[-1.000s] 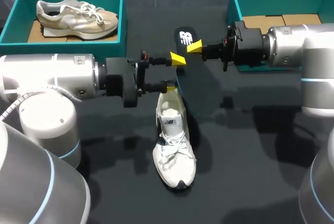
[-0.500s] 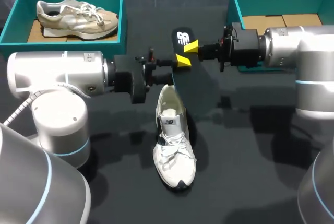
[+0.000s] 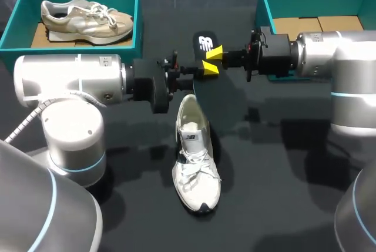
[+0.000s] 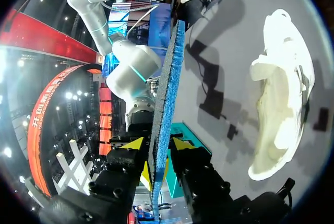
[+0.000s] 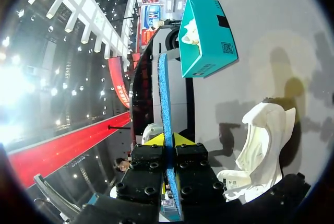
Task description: Take the shoe out of the shoebox, open the shoe tongue, remove and reinsert the insole, then place the shoe into the shoebox
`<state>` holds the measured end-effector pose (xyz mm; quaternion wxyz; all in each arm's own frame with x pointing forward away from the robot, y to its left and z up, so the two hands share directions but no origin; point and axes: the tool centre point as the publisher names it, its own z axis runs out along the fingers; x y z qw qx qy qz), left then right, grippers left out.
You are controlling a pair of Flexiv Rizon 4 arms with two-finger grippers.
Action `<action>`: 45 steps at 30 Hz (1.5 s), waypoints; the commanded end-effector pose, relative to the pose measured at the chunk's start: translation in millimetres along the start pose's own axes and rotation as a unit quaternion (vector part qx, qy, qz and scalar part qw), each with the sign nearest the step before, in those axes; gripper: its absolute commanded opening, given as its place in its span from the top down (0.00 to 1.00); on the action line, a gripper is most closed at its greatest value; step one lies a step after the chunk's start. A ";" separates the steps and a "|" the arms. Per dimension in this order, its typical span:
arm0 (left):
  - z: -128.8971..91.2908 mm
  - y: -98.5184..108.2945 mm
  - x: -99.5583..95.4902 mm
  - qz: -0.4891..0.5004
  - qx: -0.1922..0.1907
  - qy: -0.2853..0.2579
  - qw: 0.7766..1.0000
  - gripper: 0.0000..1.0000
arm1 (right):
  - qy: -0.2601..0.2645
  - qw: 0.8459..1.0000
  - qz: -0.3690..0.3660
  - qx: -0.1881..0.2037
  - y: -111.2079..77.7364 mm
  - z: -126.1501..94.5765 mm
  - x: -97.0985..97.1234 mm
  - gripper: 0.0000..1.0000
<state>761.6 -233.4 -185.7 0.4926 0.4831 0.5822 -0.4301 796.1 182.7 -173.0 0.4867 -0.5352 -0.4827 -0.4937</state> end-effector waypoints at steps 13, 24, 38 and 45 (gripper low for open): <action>-3.3 -5.0 4.0 0.003 0.009 -0.001 1.000 0.92 | 0.003 1.000 0.003 -0.007 -2.8 -2.2 -2.0 1.00; -14.7 -9.3 0.9 0.010 0.010 -0.006 1.000 1.00 | 0.013 1.000 -0.007 -0.016 -6.9 -4.1 -2.0 0.00; -69.4 -19.3 -9.0 -0.009 0.011 -0.012 1.000 1.00 | 0.047 0.997 -0.057 -0.011 -31.1 -33.5 -5.2 0.00; -88.2 -24.8 -10.1 -0.067 0.012 -0.004 0.998 1.00 | 0.037 0.997 -0.073 -0.012 -42.4 -47.1 -6.1 0.00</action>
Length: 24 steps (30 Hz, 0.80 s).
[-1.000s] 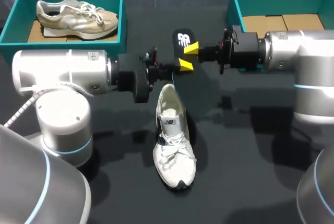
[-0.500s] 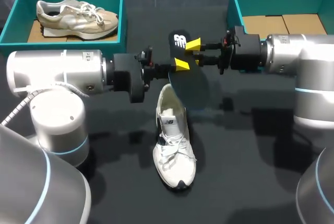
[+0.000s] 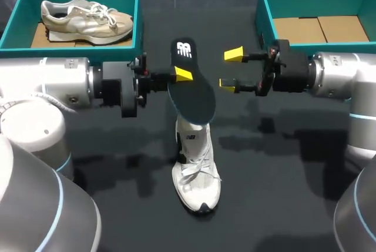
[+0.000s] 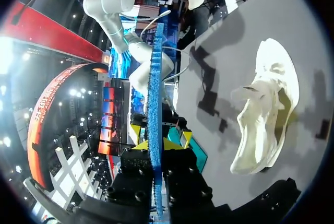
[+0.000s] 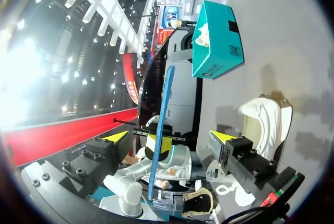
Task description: Take the shoe out of the shoebox, open the shoe tongue, remove and reinsert the insole, then place the shoe into the shoebox
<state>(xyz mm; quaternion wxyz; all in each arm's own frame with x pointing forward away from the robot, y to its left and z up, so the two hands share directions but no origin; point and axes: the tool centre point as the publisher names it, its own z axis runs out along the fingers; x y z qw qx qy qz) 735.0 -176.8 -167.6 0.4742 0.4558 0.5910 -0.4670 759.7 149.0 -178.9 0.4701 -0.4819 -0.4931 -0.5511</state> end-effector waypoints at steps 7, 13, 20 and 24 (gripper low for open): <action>-40.3 -14.9 -5.9 -0.157 -0.006 0.050 0.986 1.00 | -0.010 1.000 -0.009 -0.009 -9.2 -13.5 5.4 0.00; -38.9 -10.0 -4.2 -0.397 0.033 0.116 0.910 1.00 | -0.010 1.000 -0.009 -0.009 -9.2 -13.5 5.4 0.00; -38.9 -10.0 -4.2 -0.397 0.033 0.116 0.910 1.00 | -0.010 1.000 -0.009 -0.009 -9.2 -13.5 5.4 0.00; -38.9 -10.0 -4.2 -0.397 0.033 0.116 0.910 1.00 | -0.010 1.000 -0.009 -0.009 -9.2 -13.5 5.4 0.00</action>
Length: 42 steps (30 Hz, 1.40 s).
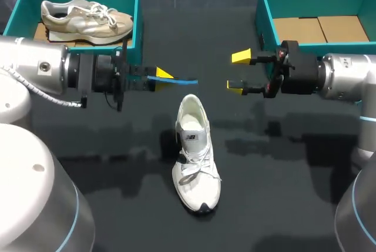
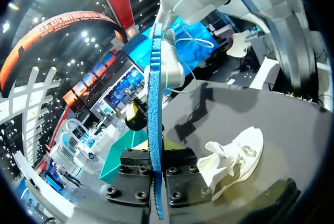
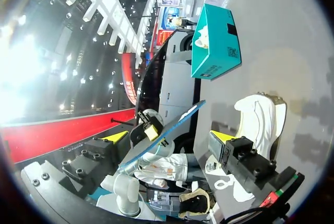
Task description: Take the shoe out of the shoebox, open the shoe tongue, remove and reinsert the insole, then place the shoe into the shoebox
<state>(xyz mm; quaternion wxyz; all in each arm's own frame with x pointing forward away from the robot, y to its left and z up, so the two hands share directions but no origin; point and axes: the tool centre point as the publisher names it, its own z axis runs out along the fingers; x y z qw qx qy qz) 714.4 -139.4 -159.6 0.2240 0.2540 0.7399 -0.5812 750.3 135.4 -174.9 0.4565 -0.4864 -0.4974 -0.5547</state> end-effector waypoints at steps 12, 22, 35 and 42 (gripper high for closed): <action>9.2 3.5 -10.1 -0.141 -0.038 0.055 0.988 1.00 | -0.001 1.000 0.000 -0.001 -1.3 0.4 0.0 0.00; 15.6 -1.9 -14.7 -0.225 -0.042 0.044 0.972 1.00 | -0.001 1.000 0.000 -0.001 -1.3 0.4 0.0 0.00; 22.6 -8.2 -26.6 -0.390 -0.021 0.049 0.919 1.00 | -0.001 1.000 0.000 -0.001 -1.3 0.4 0.0 0.00; 22.6 -10.0 -31.1 -0.467 0.006 0.039 0.884 1.00 | -0.001 1.000 0.000 -0.001 -1.3 0.4 0.0 0.00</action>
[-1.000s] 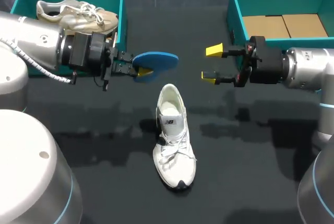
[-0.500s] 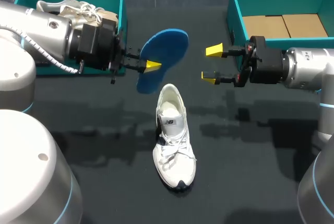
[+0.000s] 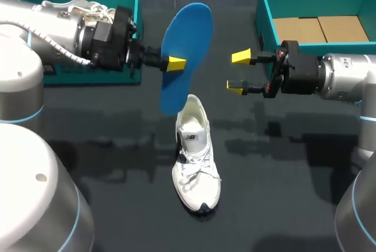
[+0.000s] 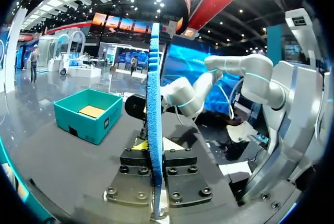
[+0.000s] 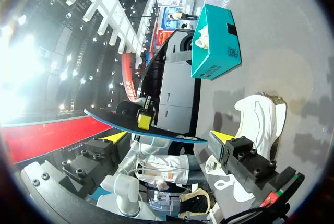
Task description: Take the shoe out of the shoebox, open the shoe tongue, remove and reinsert the insole, then place the shoe into the shoebox
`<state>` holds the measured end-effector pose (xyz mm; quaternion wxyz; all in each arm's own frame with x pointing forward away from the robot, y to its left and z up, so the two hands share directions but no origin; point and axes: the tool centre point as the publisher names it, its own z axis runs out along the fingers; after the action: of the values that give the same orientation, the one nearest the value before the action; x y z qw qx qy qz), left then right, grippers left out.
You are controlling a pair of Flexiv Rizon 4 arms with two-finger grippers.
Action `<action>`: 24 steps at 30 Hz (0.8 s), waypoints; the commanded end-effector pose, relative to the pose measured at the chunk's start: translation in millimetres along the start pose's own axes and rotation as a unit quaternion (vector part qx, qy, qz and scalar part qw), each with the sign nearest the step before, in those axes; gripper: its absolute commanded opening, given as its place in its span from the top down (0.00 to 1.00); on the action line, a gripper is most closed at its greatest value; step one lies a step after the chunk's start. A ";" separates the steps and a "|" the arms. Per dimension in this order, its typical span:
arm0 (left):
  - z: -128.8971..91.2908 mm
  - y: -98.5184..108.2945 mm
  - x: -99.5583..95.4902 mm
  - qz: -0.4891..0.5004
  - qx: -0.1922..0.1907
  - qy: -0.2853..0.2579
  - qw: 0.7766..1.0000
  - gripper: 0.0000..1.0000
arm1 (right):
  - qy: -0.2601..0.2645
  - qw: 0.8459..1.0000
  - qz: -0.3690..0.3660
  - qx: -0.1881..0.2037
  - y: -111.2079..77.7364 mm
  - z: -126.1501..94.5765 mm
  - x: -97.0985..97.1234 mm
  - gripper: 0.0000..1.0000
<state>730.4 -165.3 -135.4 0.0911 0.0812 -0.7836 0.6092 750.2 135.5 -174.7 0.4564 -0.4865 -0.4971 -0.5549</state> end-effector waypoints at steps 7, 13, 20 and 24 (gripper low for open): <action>2.8 -6.9 -3.1 -0.092 0.032 -0.003 0.995 1.00 | -0.001 1.000 0.000 0.000 -1.2 0.3 -0.2 0.00; 4.1 -9.5 -3.2 -0.149 0.045 -0.008 0.988 1.00 | -0.001 1.000 0.000 0.000 -1.2 0.3 -0.2 0.00; 7.4 -6.3 -7.7 -0.212 0.060 -0.016 0.975 1.00 | -0.001 1.000 0.000 0.000 -1.2 0.3 -0.2 0.00; 9.5 -6.2 -14.0 -0.279 0.072 -0.005 0.957 1.00 | -0.001 1.000 0.000 0.000 -1.2 0.3 -0.2 0.00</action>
<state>742.0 -170.8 -131.6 0.2327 0.2956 -0.6920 0.6161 750.3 135.6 -174.7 0.4564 -0.4865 -0.4970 -0.5549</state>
